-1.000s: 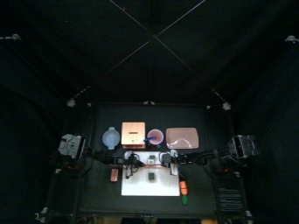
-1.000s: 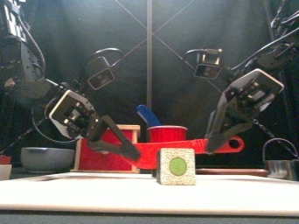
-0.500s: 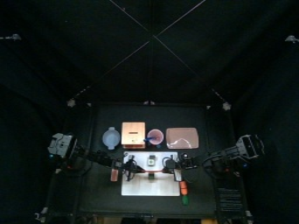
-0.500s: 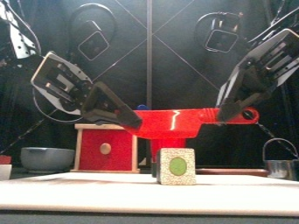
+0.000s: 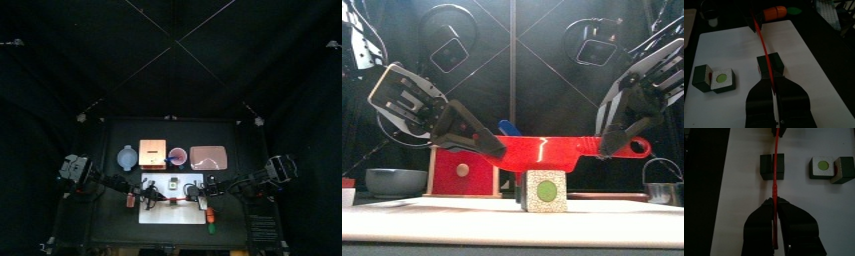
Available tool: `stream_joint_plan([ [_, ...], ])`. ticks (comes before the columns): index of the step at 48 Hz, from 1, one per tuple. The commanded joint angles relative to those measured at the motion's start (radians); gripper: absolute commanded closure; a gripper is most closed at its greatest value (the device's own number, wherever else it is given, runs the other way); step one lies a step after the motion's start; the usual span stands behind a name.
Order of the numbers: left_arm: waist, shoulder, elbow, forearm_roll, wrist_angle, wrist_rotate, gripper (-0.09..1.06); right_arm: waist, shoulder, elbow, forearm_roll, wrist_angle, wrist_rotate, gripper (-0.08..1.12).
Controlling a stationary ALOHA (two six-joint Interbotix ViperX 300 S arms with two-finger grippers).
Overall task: Cut the sushi into 4 pieces with the knife
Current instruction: Cut the sushi into 4 pieces
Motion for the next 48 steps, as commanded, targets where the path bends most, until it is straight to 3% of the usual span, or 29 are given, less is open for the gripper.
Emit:
stream_joint_plan([
  [1, -0.009, 0.005, -0.014, -0.009, 0.025, 0.005, 0.81, -0.008, 0.026, -0.015, 0.000, -0.003, -0.003, 0.94],
  [5, -0.014, 0.026, -0.015, -0.026, 0.026, 0.006, 0.82, -0.006, 0.041, -0.018, 0.009, -0.005, -0.002, 0.94],
  [13, -0.018, 0.129, -0.020, -0.106, 0.026, 0.006, 0.82, -0.003, 0.089, -0.017, 0.031, -0.005, -0.002, 0.94],
  [18, -0.023, 0.176, -0.031, -0.130, 0.026, 0.006, 0.82, -0.002, 0.124, -0.021, 0.040, -0.005, -0.003, 0.94],
  [32, -0.037, 0.198, -0.035, -0.132, 0.026, 0.005, 0.82, 0.005, 0.156, -0.035, 0.044, -0.003, -0.003, 0.94],
  [48, -0.077, 0.206, -0.055, -0.150, 0.031, 0.005, 0.82, 0.044, 0.160, -0.041, 0.067, 0.000, -0.002, 0.94],
])
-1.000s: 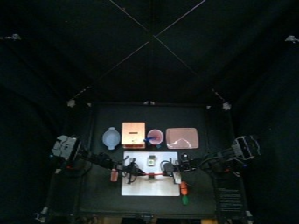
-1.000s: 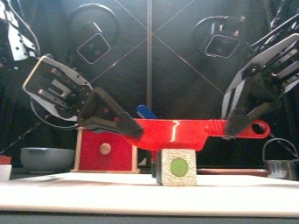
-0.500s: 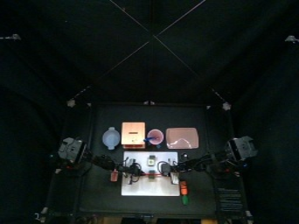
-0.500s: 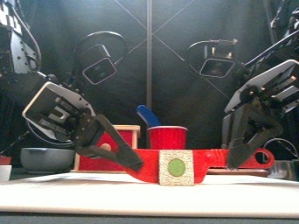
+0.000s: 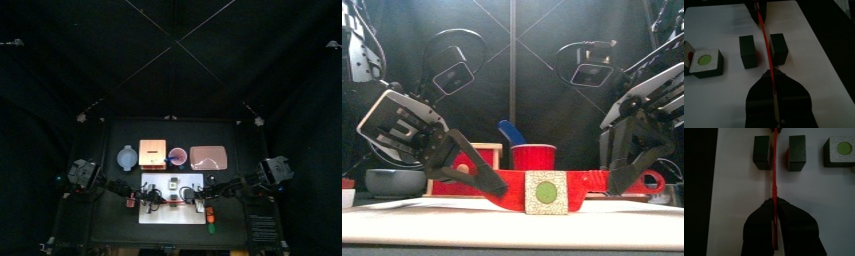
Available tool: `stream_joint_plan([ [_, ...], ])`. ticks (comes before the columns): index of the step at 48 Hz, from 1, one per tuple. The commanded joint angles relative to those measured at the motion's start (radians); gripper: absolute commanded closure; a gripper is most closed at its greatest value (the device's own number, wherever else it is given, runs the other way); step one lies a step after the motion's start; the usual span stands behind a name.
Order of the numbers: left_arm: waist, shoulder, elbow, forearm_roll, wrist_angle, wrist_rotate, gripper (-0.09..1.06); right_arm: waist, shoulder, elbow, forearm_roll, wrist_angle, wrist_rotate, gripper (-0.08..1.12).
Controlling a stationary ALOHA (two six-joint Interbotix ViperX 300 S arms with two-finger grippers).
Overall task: Cut the sushi into 4 pieces with the knife
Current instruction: Cut the sushi into 4 pieces
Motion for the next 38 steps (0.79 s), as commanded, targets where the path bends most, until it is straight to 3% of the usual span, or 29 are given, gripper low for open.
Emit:
stream_joint_plan([
  [1, -0.008, 0.049, -0.002, 0.000, 0.026, 0.005, 0.82, -0.002, 0.026, -0.012, 0.005, 0.002, -0.005, 0.94],
  [7, 0.002, 0.018, 0.000, -0.003, 0.055, 0.014, 0.80, -0.006, 0.008, -0.017, -0.005, 0.003, -0.006, 0.94],
  [12, 0.015, -0.048, 0.009, 0.009, 0.098, 0.023, 0.77, -0.008, -0.034, -0.017, -0.020, 0.026, -0.006, 0.94],
  [21, 0.028, -0.204, -0.003, 0.038, 0.172, 0.052, 0.53, -0.008, -0.160, 0.000, -0.028, 0.106, -0.005, 0.94],
  [30, 0.044, -0.298, 0.017, 0.044, 0.181, 0.054, 0.28, -0.002, -0.298, 0.061, -0.011, 0.207, -0.002, 0.93],
  [38, 0.069, -0.344, 0.051, 0.044, 0.169, 0.054, 0.23, -0.015, -0.431, 0.129, 0.075, 0.345, -0.002, 0.93],
])
